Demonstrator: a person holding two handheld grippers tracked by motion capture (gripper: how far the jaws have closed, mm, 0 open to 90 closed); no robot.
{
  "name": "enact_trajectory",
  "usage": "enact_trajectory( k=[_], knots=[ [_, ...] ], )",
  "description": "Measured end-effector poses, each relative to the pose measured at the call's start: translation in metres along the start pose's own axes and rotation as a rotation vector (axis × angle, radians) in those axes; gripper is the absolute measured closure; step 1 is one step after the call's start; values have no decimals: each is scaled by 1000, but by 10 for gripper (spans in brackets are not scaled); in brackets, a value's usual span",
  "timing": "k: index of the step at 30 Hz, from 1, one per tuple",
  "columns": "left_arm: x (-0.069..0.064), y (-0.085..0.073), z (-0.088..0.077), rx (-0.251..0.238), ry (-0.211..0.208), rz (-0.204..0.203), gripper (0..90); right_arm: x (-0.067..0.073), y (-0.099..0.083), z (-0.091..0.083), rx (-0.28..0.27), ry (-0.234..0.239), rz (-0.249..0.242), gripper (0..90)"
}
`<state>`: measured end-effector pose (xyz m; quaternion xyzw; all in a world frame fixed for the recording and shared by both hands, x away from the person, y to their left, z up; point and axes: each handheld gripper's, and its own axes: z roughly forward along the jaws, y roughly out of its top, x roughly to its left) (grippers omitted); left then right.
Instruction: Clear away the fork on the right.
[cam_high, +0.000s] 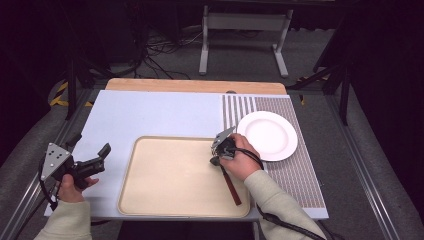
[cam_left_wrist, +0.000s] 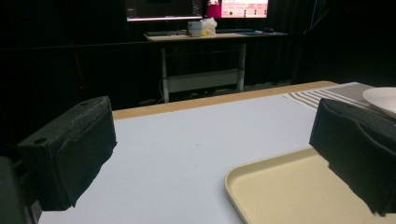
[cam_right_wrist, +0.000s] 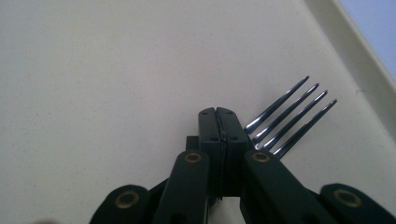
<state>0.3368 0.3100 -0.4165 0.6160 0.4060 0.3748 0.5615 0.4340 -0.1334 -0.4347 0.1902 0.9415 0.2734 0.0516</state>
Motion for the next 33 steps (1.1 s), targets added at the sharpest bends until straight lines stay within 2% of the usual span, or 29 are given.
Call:
enact_trajectory(
  k=[11, 33],
  knots=[
    [0, 0, 0, -1, -1, 4, 10, -10, -11, -10, 17, -44, 34, 898],
    [1, 0, 0, 0, -5, -7, 10, -24, -26, -21, 24, -87, 85, 898]
  ],
)
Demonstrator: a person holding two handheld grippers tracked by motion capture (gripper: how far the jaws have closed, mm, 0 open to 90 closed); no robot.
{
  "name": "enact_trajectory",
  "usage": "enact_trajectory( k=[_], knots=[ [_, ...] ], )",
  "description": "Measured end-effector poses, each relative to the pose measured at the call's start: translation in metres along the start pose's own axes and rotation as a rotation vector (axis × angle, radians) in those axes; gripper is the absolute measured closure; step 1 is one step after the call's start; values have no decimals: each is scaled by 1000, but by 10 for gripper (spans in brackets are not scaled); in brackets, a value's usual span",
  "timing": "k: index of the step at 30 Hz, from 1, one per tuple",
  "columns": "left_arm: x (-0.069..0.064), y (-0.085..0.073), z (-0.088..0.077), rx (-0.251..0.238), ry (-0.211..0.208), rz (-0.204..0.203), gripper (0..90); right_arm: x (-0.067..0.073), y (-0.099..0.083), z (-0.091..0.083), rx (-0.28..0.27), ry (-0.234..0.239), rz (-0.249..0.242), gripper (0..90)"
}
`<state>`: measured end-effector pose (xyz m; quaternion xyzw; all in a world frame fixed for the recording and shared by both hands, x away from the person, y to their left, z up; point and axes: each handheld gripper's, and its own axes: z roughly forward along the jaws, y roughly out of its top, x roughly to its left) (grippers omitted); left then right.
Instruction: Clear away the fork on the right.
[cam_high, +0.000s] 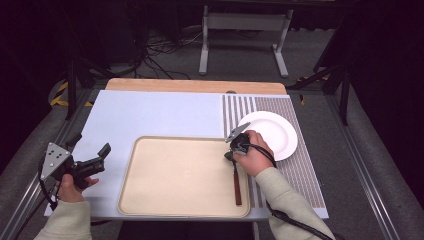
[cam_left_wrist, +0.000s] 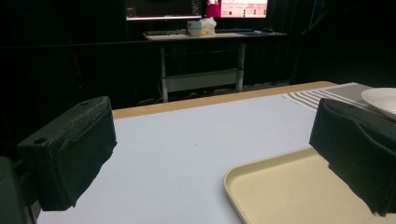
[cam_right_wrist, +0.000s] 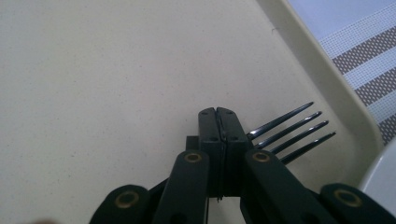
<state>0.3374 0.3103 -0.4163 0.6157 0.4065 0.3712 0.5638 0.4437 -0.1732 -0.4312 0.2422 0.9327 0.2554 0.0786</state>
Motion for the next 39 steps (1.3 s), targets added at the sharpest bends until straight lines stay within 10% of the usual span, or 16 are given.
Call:
enact_trajectory(
  k=[15, 24, 39],
  knots=[
    [-1, 2, -1, -7, -4, 1, 10, -1, 1, -12, -84, -31, 17, 770],
    [-2, 2, 0, -3, -10, 1, 10, 9, 9, -28, -317, -47, 92, 267],
    [-4, 2, 3, -1, -14, 9, 10, 6, -9, -72, -523, -78, 85, 148]
  ],
)
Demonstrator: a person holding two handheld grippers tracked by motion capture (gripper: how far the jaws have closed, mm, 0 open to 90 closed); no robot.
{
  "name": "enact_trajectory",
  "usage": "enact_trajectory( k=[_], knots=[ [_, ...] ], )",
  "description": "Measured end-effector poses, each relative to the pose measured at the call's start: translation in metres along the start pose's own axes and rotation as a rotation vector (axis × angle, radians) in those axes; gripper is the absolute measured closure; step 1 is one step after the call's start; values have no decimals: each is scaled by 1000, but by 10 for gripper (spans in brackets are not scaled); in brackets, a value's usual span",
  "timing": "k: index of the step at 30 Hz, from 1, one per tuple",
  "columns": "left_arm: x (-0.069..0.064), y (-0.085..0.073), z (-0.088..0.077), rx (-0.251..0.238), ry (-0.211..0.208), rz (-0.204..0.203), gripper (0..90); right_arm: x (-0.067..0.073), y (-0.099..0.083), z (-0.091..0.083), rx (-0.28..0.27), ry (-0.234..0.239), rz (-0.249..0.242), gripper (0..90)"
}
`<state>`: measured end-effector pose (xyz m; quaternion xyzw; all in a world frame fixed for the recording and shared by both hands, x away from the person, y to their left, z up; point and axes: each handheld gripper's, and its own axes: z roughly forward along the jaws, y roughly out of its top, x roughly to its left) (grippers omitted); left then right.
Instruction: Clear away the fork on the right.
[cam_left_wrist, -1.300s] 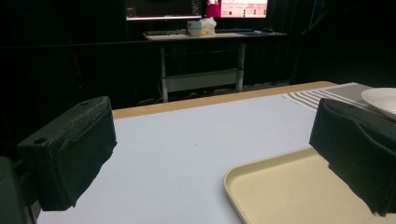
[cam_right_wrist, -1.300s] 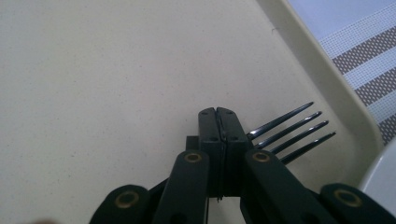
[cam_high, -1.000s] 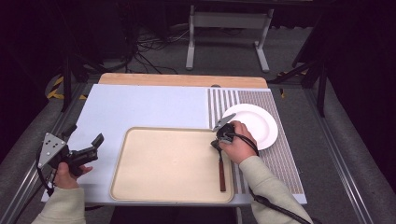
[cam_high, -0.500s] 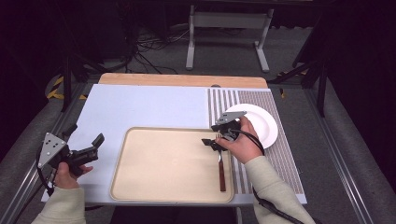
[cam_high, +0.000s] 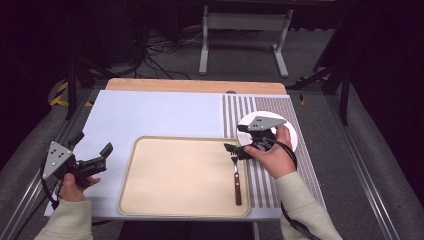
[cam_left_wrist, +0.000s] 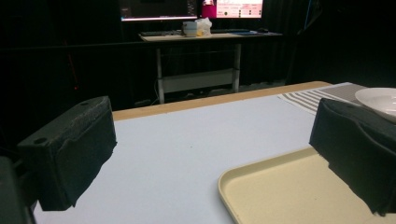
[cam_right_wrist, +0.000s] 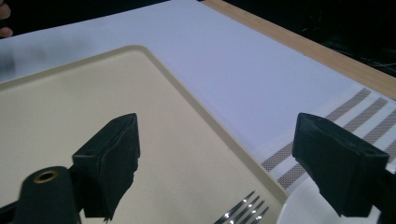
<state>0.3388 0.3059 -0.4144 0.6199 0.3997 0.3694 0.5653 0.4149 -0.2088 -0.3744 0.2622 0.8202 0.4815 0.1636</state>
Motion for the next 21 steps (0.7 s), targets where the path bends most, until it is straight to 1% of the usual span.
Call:
enact_trajectory(
  k=[1, 2, 4, 7, 10, 13, 16, 17, 21],
  knots=[
    [0, 0, 0, 0, 0, 0, 10, -1, -1, -3, -7, -6, 3, 148],
    [0, 0, 0, 0, 0, -1, 10, -3, -3, -10, -25, -16, 8, 146],
    [0, 0, 0, 1, 1, 0, 10, -5, -6, -16, -40, -25, 13, 141],
    [-1, -1, 0, 1, 3, 1, 10, -9, -10, -25, -59, -26, 27, 142],
    [0, 0, -1, 3, 3, 4, 10, -13, -15, -34, -93, -32, 47, 142],
    [0, -1, -1, 4, 4, 2, 10, -16, -20, -42, -107, -47, 57, 140],
    [1, -2, -2, -2, 11, -3, 10, -20, -27, -49, -127, -58, 78, 134],
    [1, -2, -2, -2, 11, -3, 10, -20, -27, -49, -127, -58, 78, 134],
    [3, -2, -2, -2, 13, -9, 10, -24, -38, -61, -147, -78, 88, 135]
  ],
)
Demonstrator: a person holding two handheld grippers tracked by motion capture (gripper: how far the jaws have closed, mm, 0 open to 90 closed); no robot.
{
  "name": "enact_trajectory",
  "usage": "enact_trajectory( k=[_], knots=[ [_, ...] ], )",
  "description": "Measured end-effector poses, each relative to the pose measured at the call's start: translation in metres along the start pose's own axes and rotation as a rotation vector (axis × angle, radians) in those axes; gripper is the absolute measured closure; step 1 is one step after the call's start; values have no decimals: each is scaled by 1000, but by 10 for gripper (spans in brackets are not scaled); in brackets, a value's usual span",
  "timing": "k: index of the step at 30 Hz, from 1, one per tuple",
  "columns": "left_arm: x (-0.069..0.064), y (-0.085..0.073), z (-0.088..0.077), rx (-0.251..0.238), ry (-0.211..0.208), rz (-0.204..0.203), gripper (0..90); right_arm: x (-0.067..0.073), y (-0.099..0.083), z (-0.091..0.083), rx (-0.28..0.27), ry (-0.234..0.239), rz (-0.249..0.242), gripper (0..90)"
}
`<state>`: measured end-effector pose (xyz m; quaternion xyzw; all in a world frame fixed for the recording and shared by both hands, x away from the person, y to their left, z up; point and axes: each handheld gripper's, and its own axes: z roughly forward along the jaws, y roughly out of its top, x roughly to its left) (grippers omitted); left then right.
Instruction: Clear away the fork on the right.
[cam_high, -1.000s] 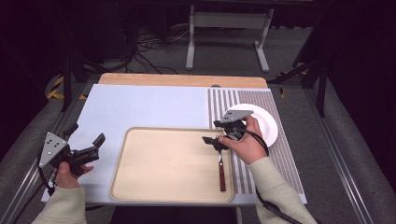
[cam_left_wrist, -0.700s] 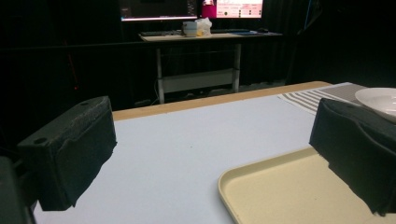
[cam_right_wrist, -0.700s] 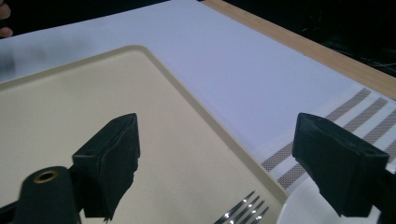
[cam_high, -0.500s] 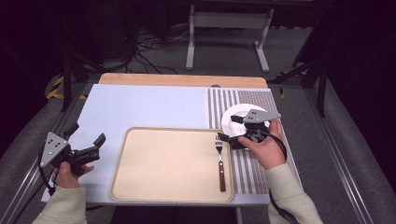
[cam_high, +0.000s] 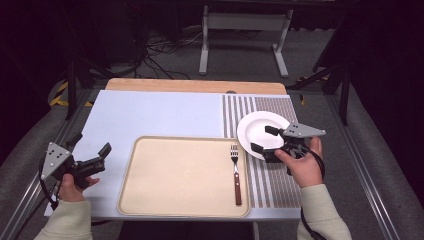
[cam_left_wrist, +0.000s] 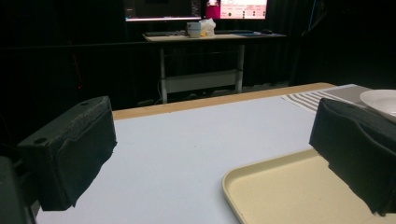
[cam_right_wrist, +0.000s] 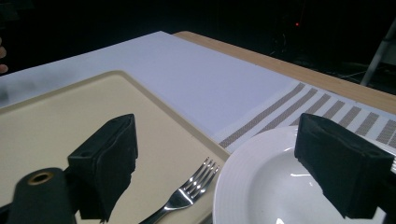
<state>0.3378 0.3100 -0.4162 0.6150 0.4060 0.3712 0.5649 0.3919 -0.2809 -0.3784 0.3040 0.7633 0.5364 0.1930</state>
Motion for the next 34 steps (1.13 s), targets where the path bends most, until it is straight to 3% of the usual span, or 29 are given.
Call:
enact_trajectory(
  k=[12, 18, 20, 26, 28, 34],
  knots=[
    [-1, -4, 1, 2, 6, 4, 11, -7, -20, -21, -52, -21, -13, 115],
    [0, -6, 1, 4, 5, 6, 11, -12, -40, -30, -58, -41, 17, 118],
    [0, -8, 2, 8, 3, 1, 10, -15, -52, -34, -69, -69, 47, 133],
    [-2, -14, 2, 19, -6, 3, 12, -18, -72, -36, -92, -84, 99, 126],
    [-3, -16, 2, 29, -11, 16, 12, -20, -75, -38, -76, -82, 105, 127],
    [-1, -19, 3, 33, -9, 14, 12, -22, -76, -46, -96, -98, 118, 126]
  ],
)
